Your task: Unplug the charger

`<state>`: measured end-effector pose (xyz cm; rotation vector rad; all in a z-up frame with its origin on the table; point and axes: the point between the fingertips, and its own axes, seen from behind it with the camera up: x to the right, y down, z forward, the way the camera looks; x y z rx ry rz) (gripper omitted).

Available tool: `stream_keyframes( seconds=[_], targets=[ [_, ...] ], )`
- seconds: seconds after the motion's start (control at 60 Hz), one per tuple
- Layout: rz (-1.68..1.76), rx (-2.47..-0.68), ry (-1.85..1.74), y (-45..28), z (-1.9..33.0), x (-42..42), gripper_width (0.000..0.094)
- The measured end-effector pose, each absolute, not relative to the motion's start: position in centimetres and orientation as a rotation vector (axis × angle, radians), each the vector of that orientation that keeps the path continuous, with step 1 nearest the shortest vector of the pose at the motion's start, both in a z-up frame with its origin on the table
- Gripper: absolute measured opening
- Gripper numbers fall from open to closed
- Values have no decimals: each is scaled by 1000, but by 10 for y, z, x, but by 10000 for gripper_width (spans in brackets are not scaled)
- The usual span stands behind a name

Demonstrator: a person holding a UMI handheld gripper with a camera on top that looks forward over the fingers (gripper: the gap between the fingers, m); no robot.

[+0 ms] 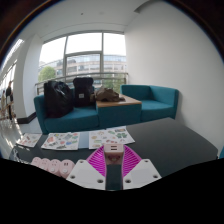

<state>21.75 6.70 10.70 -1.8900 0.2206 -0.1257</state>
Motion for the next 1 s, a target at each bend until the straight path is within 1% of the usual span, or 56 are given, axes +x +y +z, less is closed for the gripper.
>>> stream_keyframes(
  seconds=[0.15,0.25,0.283,0.367,0.433,0.517,0.6,0.683,0.75,0.867,0.95,1.0],
  targets=[
    [-131,-2001,241,68,48,236,184],
    [-106,-2057,252,69,26,236,228],
    [-113,-2032,246,72,30,238,238],
    [-125,-2048,221,70,32,236,271],
    [-125,-2042,225,76,27,235,310],
    [-127,-2053,249,75,27,236,458],
    [-140,-1997,280,68,54,238,574],
    [-140,-1916,292,53,99,232,649],
    [-132,-1869,278,33,144,220,700],
    [-89,-1799,262,-10,212,185,748],
    [-59,-1750,234,-44,245,157,777],
    [-50,-1743,203,-65,254,136,788]
  ],
)
